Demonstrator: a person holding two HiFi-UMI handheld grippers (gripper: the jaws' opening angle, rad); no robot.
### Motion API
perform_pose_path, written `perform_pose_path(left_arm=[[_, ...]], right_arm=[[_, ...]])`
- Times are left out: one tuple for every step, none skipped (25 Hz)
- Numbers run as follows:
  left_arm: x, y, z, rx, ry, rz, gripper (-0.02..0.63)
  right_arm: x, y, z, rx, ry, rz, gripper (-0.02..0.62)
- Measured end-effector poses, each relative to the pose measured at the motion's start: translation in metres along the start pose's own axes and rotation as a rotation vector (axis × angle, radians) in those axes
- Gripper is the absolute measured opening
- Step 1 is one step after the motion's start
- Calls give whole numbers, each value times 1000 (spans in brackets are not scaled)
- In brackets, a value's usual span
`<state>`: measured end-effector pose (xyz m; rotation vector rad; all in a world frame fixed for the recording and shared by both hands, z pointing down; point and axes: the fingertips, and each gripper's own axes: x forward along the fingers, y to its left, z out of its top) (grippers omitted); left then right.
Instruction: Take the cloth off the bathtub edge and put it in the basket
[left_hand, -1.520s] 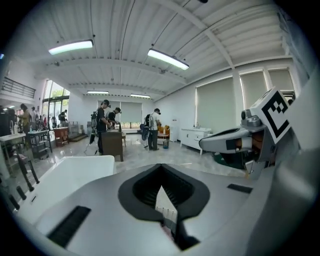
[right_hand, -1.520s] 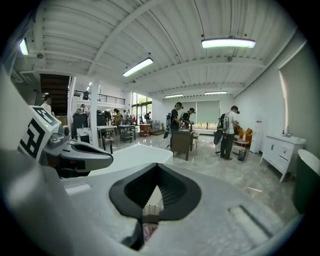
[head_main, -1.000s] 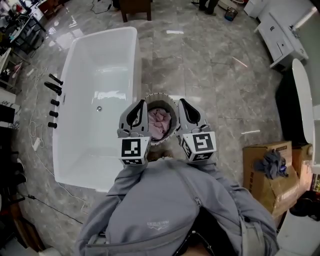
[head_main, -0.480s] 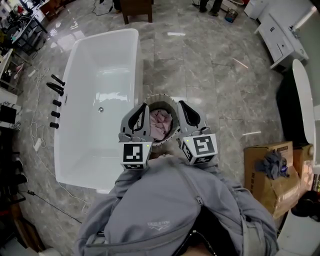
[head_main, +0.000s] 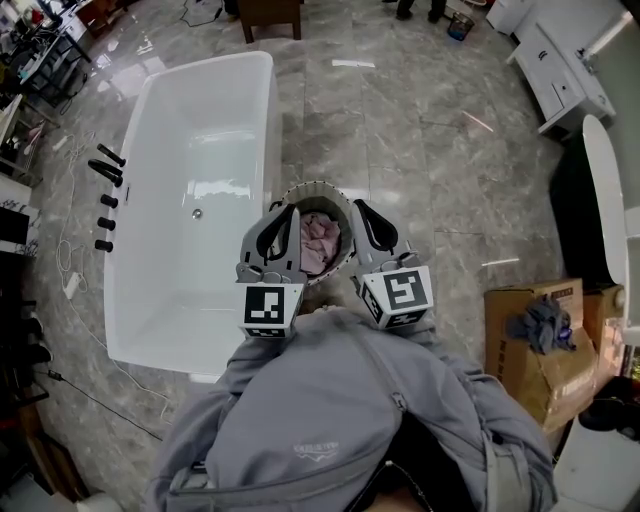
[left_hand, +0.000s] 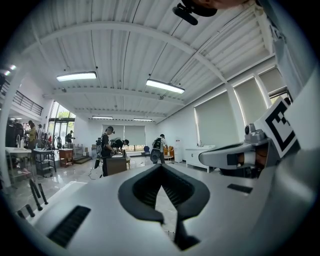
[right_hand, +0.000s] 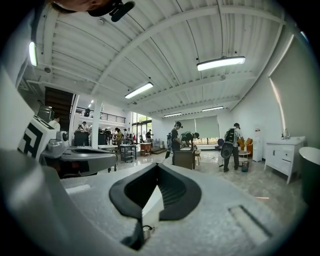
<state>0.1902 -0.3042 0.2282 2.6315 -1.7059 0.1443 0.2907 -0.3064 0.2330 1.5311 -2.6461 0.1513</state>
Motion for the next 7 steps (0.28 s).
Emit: perform_pose_path(left_arm=[[-1, -1, 0, 0, 1, -2, 5], [-1, -2, -1, 0, -1, -3, 5], [-1, -2, 0, 0, -3, -4, 5], [-1, -2, 0, 0, -6, -4, 5], [0, -2, 0, 1, -8, -4, 5], [0, -2, 0, 2, -10, -3, 5], [0, -2, 0, 4, -11, -3, 5]], right_arm=[[-1, 1, -1, -2, 1, 3, 5], [-1, 2, 0, -8, -1, 10, 5], [-1, 3, 0, -17, -5, 19, 5], [0, 4, 0, -25, -9, 27, 5], [1, 4, 1, -30, -12, 33, 5], [1, 5, 1, -33, -14, 38, 5], [2, 6, 0, -36, -16, 43, 5]])
